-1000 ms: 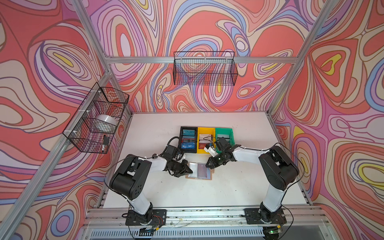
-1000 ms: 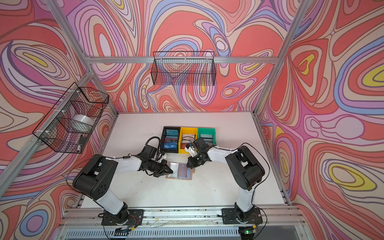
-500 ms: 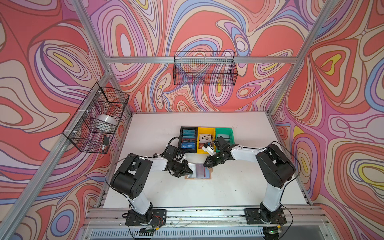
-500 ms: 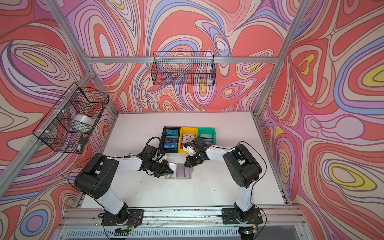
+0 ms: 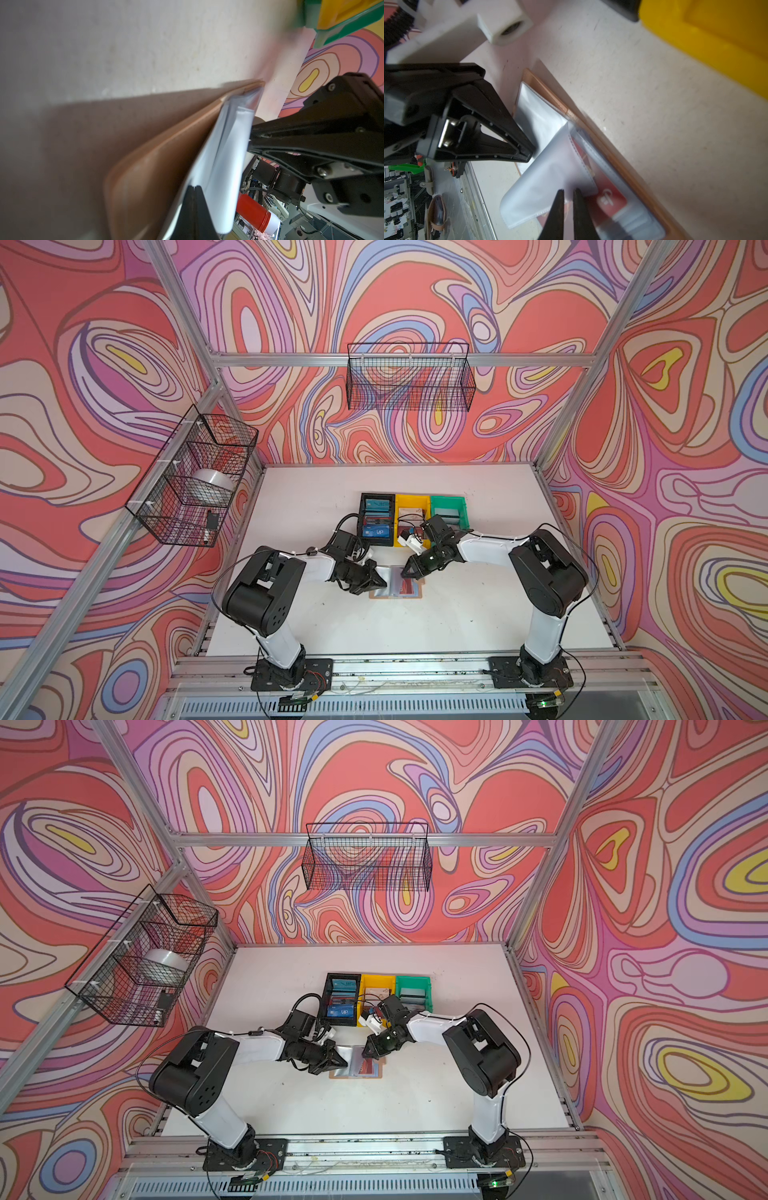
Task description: Take the credit cards out of the card holder
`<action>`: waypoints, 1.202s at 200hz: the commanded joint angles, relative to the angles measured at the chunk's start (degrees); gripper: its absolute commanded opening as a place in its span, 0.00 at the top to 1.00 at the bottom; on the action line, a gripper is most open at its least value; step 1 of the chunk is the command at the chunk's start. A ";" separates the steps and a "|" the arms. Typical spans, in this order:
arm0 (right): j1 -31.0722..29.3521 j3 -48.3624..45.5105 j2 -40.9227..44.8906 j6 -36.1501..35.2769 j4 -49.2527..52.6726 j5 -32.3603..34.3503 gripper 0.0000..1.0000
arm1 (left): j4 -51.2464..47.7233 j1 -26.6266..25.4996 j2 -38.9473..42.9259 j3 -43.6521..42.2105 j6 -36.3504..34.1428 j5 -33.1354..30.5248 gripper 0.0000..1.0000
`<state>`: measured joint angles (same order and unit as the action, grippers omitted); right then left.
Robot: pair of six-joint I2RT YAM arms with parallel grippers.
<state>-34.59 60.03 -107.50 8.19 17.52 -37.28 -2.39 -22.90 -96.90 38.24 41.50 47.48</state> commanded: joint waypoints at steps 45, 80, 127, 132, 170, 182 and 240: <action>-1.61 4.13 -4.82 -0.80 1.28 -3.05 0.87 | -4.12 -0.26 3.10 0.24 -2.60 -2.17 1.00; -2.14 6.12 -6.08 -1.41 2.58 -3.76 0.87 | -5.64 -0.14 2.74 1.22 -3.56 -2.32 1.00; -2.48 7.11 -6.36 -2.12 3.27 -5.29 0.87 | -5.09 -0.15 0.52 1.91 -3.80 -1.90 1.00; -2.50 7.18 -6.42 -2.08 3.30 -5.50 0.87 | -5.03 -0.14 0.36 1.84 -3.74 -1.92 1.00; -3.02 8.19 -7.54 -2.47 4.26 -6.62 0.87 | -6.24 -0.14 1.11 1.65 -4.22 -2.55 1.00; -3.29 8.66 -8.01 -2.71 4.73 -6.91 0.87 | -8.05 0.09 2.32 1.97 -5.06 -3.08 1.00; -3.91 10.74 -10.53 -2.73 6.30 -6.94 0.87 | -18.01 2.57 10.30 3.25 -8.21 -5.77 1.00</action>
<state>-37.95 69.65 -115.94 6.24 22.24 -44.27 -14.22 -21.37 -89.91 39.66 35.59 43.53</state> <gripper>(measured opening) 0.134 0.046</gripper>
